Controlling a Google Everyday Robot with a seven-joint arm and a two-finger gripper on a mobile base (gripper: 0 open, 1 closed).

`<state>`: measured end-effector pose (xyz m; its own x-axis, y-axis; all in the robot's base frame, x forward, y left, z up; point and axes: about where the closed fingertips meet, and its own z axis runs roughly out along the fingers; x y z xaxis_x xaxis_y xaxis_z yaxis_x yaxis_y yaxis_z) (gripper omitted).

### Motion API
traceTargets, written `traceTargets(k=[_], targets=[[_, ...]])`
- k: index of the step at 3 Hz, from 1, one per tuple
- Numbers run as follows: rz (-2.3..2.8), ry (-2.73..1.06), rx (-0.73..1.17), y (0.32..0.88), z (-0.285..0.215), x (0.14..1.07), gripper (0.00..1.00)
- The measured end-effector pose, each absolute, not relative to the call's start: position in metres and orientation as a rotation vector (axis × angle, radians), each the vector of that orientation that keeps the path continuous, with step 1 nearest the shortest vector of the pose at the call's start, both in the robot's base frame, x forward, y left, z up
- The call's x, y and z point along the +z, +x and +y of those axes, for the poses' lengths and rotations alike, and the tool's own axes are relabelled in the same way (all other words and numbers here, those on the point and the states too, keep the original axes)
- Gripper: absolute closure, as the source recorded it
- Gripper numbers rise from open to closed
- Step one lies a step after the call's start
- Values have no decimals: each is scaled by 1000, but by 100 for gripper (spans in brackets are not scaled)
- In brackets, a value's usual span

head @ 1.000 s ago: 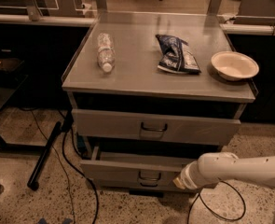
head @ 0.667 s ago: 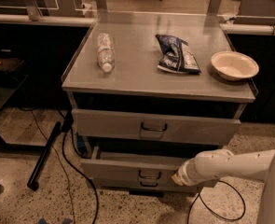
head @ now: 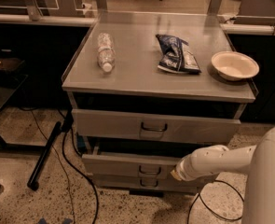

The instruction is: Close middle drawer

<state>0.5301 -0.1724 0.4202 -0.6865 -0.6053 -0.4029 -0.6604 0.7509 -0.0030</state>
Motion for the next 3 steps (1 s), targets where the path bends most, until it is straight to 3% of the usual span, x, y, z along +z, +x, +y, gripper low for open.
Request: traceTargets(k=[2,3], targets=[[2569,-970,200,530,-172,420,58],[2569,-970,200,530,-172,420,27]])
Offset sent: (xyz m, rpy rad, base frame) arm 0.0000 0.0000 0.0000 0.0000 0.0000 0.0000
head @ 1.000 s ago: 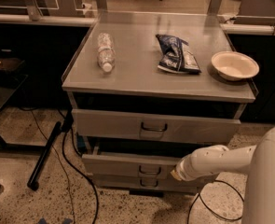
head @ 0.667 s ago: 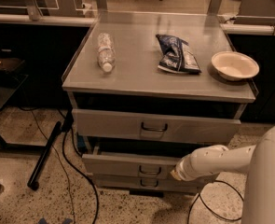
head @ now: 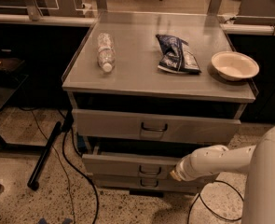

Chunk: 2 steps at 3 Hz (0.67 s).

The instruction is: Close middle drawer

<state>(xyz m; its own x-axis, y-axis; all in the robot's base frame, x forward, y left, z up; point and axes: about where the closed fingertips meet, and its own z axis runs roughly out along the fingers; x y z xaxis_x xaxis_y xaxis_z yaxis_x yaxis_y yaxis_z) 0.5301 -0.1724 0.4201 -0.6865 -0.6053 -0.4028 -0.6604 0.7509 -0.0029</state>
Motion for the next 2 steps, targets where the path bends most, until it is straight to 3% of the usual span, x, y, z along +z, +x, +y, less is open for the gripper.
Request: traceTargets(k=[1,2], targets=[[2569,-970,200,530,-172,420,3],[2569,-970,200,530,-172,420,0]])
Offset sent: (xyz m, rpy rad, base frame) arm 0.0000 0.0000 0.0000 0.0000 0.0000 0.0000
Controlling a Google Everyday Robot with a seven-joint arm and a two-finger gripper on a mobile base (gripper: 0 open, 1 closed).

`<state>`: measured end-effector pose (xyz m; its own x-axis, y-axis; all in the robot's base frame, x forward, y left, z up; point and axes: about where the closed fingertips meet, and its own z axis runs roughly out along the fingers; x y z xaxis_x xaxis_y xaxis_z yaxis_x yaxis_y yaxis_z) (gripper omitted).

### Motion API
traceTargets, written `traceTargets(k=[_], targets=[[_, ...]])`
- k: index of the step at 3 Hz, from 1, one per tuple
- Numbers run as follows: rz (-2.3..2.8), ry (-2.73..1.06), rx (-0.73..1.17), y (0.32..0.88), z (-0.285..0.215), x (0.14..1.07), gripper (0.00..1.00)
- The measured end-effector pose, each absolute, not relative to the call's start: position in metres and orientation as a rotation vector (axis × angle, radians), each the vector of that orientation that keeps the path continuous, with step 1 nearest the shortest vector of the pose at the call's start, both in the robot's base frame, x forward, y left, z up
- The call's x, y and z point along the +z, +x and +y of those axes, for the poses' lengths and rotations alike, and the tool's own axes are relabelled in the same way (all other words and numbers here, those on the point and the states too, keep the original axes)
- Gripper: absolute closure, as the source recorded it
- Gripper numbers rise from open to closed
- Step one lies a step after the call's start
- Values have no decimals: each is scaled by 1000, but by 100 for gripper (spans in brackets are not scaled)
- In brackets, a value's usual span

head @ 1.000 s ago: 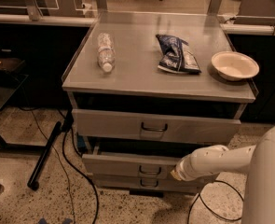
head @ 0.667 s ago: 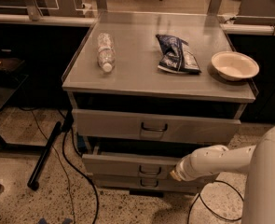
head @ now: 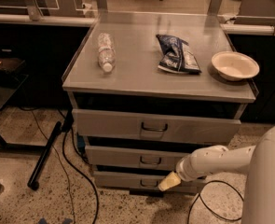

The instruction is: Close middle drawer

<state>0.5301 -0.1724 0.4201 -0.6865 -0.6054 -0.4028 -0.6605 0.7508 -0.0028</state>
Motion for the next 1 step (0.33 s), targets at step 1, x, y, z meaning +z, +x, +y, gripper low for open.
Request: traceTargets(k=[1], targets=[[2569,-970,200,530,-172,420,0]])
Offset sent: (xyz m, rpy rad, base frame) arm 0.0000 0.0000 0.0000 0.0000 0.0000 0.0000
